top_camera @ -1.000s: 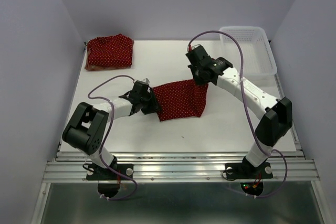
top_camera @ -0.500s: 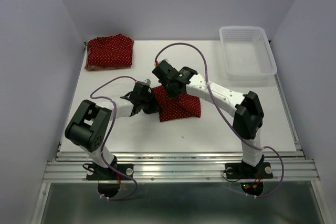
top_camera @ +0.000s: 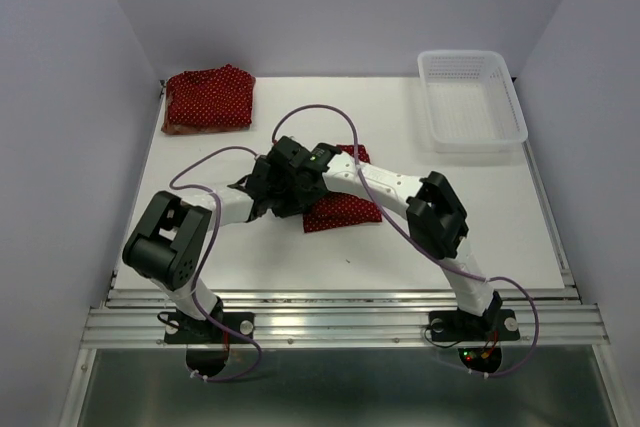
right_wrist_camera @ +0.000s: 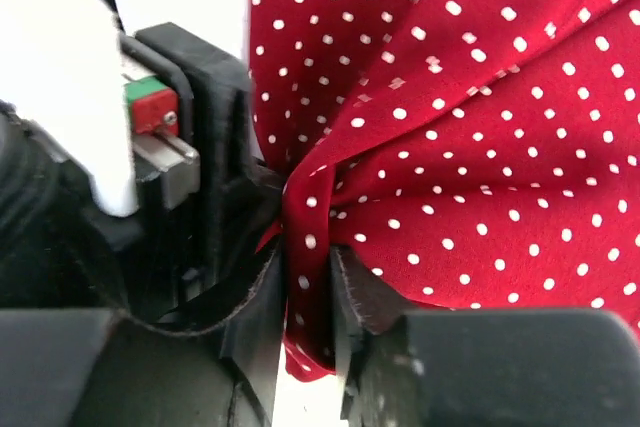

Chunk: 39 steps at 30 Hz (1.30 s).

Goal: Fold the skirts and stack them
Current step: Fold the skirt

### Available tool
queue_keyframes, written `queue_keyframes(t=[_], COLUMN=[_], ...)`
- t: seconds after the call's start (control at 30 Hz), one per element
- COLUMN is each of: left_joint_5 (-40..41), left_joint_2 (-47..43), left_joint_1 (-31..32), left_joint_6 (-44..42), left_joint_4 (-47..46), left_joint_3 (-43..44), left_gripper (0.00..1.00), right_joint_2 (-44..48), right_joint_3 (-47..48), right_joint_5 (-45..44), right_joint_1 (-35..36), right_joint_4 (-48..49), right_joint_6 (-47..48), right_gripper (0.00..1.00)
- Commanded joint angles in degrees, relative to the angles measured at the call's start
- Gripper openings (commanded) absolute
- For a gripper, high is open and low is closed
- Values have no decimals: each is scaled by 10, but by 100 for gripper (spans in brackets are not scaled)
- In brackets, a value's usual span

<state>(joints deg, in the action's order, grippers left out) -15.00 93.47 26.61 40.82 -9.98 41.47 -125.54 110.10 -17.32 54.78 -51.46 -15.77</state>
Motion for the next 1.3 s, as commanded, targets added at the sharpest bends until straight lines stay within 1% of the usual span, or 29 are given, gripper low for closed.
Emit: queue_keyframes(t=[0.0,0.03,0.07,0.1,0.13,0.2,0.23,0.27,0.3,0.33,0.37,0.43,0.47,0.5,0.53,0.57,0.67,0.73,0.77,0.8,0.87,0.9,0.93,1.07,1.1,1.17,1.2,1.27], left_joint_5=[45,53,62,82,94,118,142,144,175,182,188,201,203,206,208,208,208,205,205,205,204,201,201,196,195,191,190,190], left_joint_2=[-42,-53,-65,-91,-104,-130,-155,-167,-188,-198,-208,-238,-248,-268,-277,-293,-306,-312,-312,-312,-310,-306,-305,-292,-289,-283,-278,-275], left_joint_1=[1,1,1,1,-1,-2,-4,-4,-7,-7,-8,-8,-8,-8,-8,-9,-9,-9,-9,-9,-9,-9,-9,-9,-9,-9,-9,-9], left_joint_6=[-2,1,4,10,13,15,18,17,17,18,20,22,24,23,23,22,18,13,12,11,7,4,2,-3,-4,-6,-6,-6], left_joint_4=[64,71,78,93,99,140,151,160,180,191,200,225,232,239,243,247,253,254,254,253,253,250,249,239,237,233,233,232], left_joint_3=[-15,-18,-24,-32,-36,-45,-47,-49,-53,-53,-54,-56,-58,-60,-60,-58,-50,-41,-39,-35,-31,-28,-27,-23,-23,-22,-22,-24], left_gripper=[31,34,42,46,53,63,69,70,74,78,82,87,91,93,98,99,99,99,99,99,99,99,99,99,99,99,99,99], right_joint_2=[-1,-1,0,0,3,9,23,33,45,60,95,135,154,193,211,243,280,302,307,310,319,323,326,311,304,291,279,262], right_joint_3=[24,22,20,16,16,18,18,16,5,-3,-15,-44,-75,-91,-123,-154,-178,-212,-237,-249,-279,-312,-326,-350,-348,-347,-348,-352], right_joint_5=[33,38,47,50,48,38,31,30,30,31,42,55,68,71,70,63,51,51,62,75,118,132,160,188,188,189,192,209], right_joint_1=[13,13,13,13,13,13,13,13,13,13,13,13,13,13,13,13,1,-34,-52,-90,-125,-151,-161,-191,-191,-209,-209,-216], right_joint_4=[36,39,49,53,54,53,54,57,63,70,86,111,134,145,164,177,182,182,182,182,197,210,237,281,285,289,290,299], right_joint_6=[21,25,28,30,31,29,28,28,29,30,33,36,36,35,32,26,8,-17,-28,-52,-72,-81,-80,-80,-80,-87,-96,-100], right_gripper=[40,49,51,55,57,60,64,67,79,87,100,100,100,100,100,100,100,100,100,100,100,100,100,100,98,90,82,76])
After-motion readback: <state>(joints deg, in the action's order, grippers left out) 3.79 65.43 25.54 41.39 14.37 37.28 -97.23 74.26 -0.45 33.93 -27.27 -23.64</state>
